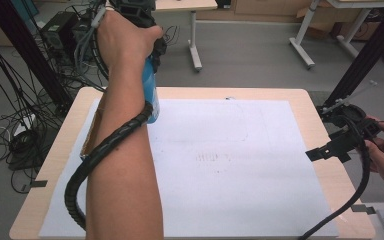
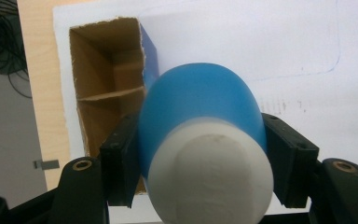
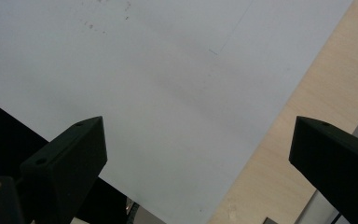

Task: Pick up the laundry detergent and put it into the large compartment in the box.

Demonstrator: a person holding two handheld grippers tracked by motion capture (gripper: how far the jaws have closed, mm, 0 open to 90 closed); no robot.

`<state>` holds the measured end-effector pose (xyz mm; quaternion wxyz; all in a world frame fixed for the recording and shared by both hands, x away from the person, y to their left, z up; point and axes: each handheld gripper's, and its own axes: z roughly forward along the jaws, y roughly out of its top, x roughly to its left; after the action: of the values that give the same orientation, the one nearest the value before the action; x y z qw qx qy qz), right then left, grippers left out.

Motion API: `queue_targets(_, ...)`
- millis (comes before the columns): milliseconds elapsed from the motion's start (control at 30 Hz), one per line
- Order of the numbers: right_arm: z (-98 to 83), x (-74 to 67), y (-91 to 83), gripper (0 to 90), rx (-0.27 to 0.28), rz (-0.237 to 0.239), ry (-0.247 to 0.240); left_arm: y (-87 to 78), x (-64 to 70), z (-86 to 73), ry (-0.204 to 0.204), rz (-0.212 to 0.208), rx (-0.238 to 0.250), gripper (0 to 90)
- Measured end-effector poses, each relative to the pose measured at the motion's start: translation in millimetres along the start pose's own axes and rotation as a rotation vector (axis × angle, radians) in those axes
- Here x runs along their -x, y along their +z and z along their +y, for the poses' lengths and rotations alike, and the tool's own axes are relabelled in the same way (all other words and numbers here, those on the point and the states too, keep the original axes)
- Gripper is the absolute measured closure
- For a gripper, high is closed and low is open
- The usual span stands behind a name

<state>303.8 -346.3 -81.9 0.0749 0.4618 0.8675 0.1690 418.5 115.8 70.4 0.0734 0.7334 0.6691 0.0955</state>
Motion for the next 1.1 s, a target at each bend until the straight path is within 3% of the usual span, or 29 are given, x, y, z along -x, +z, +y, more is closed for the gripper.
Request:
queue_targets(267, 3.7, -0.4, -3.8, 3.8, -0.005, 0.001, 0.003, -15.4, -8.4, -4.0, -0.008, 0.007, 0.01, 37.4)
queue_targets(567, 6.0, -1.1, -4.9, 3.8, -0.011, 0.008, 0.009, -32.1, -35.2, -20.4, -0.046, -0.013, 0.059, 37.4)
queue_targets(1100, 9.4, -2.9, -2.8, 4.0, -0.031, -0.001, 0.015, -30.8, -64.2, -33.5, -0.126, 0.035, 0.064, 37.4)
